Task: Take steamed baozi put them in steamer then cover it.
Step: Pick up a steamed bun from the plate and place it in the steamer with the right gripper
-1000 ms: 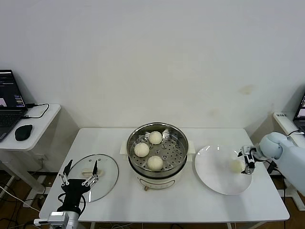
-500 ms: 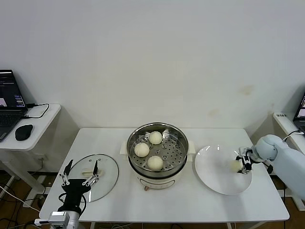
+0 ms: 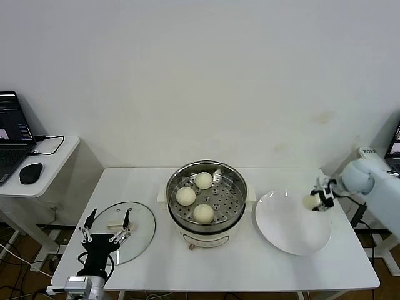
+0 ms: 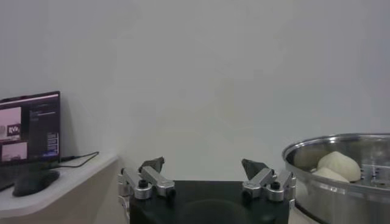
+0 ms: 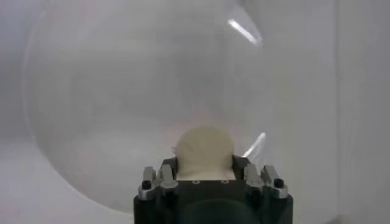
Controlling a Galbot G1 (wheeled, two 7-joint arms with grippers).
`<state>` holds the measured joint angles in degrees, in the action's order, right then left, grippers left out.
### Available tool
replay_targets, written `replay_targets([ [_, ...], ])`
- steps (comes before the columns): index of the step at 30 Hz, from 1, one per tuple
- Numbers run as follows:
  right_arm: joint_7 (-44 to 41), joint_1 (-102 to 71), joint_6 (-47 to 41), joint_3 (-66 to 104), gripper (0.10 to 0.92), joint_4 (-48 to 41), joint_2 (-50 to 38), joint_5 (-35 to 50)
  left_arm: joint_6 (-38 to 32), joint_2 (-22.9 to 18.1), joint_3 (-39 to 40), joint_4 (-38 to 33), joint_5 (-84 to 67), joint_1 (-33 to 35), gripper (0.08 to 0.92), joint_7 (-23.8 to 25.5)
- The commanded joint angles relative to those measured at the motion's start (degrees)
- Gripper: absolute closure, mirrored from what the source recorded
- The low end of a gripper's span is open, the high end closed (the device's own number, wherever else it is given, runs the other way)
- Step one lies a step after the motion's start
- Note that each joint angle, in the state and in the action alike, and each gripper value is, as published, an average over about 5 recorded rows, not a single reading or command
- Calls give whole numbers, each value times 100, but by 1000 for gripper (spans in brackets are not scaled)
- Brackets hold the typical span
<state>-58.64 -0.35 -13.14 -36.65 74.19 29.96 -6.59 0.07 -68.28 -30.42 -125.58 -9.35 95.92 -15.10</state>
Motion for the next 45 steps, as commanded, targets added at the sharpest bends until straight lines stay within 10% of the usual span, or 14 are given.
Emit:
replay_targets([
  [1,223,3284,-986,-2373,458,1505,-321,2139,10,9,60,17,1,-48,177,-8],
  [16,1960,3604,-2827,-3142,448,2238,1694,4707,-3,-54,79,-75,65,-20,177,-13],
  [45,2405,2021,-2861,-3205,438,1422,2094,3792,-2,-128,130,-22,67,-119,177,-13],
])
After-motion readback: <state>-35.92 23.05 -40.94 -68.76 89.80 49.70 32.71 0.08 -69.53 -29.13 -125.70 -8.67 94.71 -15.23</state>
